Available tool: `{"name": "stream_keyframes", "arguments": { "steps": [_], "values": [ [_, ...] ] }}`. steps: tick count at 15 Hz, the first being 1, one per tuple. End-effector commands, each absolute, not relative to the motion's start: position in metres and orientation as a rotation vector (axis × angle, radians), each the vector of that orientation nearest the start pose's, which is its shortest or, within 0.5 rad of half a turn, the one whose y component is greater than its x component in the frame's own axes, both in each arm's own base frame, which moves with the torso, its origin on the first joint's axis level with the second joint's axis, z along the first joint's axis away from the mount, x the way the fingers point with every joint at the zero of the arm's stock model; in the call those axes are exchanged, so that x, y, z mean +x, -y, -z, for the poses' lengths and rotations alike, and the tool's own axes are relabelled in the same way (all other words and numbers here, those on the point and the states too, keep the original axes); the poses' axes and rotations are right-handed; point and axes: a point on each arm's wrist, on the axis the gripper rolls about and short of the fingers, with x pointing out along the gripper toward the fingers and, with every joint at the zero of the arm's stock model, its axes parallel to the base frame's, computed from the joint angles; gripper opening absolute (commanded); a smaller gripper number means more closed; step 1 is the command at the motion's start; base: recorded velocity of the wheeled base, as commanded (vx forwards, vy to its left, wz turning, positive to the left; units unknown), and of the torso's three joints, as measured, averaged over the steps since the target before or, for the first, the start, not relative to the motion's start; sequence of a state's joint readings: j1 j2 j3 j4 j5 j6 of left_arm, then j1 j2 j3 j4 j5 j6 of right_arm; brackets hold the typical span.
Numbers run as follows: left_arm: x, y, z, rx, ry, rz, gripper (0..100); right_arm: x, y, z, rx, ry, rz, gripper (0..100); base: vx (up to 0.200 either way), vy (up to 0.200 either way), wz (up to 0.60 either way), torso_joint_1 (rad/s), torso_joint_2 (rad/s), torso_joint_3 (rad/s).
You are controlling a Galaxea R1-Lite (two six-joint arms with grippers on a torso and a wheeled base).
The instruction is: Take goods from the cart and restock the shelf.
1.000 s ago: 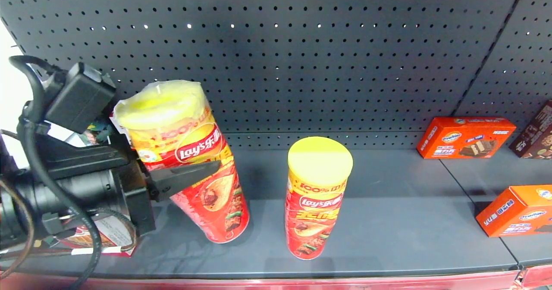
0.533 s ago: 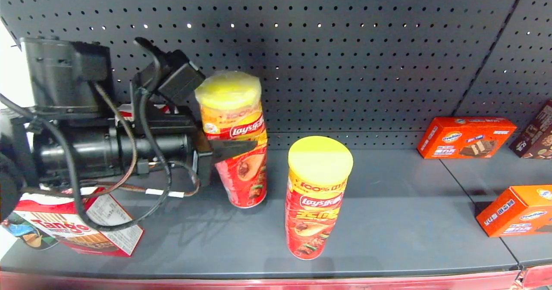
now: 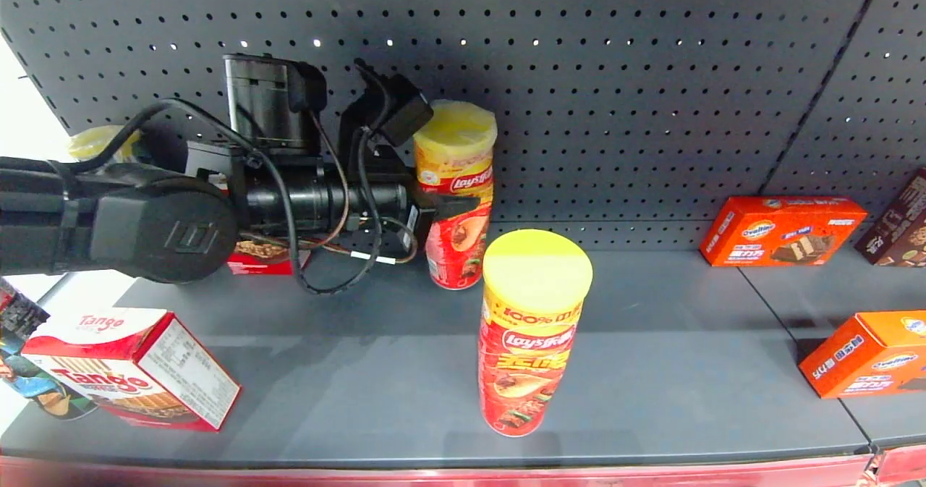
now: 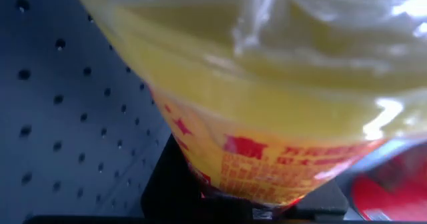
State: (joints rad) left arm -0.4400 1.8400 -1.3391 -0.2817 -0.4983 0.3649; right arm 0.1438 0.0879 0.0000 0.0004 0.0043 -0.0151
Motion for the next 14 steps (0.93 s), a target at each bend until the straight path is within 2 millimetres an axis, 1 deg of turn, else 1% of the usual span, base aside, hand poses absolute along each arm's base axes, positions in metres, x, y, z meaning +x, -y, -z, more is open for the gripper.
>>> {"name": "stream_keyframes", "arguments": {
  "steps": [1, 6, 9, 14],
  "values": [
    [0.341, 0.174, -0.237, 0.329, -0.079, 0.974, 0, -0.016, 0.002, -0.077, -0.022, -0.091, -0.149, 100, 0.0, 0.0, 0.0, 0.0, 0.0, 0.0],
    [0.355, 0.184, -0.22, 0.328, -0.059, 0.978, 0, -0.016, 0.002, -0.077, -0.022, -0.091, -0.149, 100, 0.0, 0.0, 0.0, 0.0, 0.0, 0.0],
    [0.355, 0.189, -0.215, 0.329, -0.069, 0.991, 0, -0.016, 0.002, -0.077, -0.022, -0.091, -0.149, 100, 0.0, 0.0, 0.0, 0.0, 0.0, 0.0],
    [0.358, 0.191, -0.209, 0.334, -0.08, 0.993, 0, -0.016, 0.002, -0.077, -0.022, -0.091, -0.149, 100, 0.0, 0.0, 0.0, 0.0, 0.0, 0.0]
  ]
}}
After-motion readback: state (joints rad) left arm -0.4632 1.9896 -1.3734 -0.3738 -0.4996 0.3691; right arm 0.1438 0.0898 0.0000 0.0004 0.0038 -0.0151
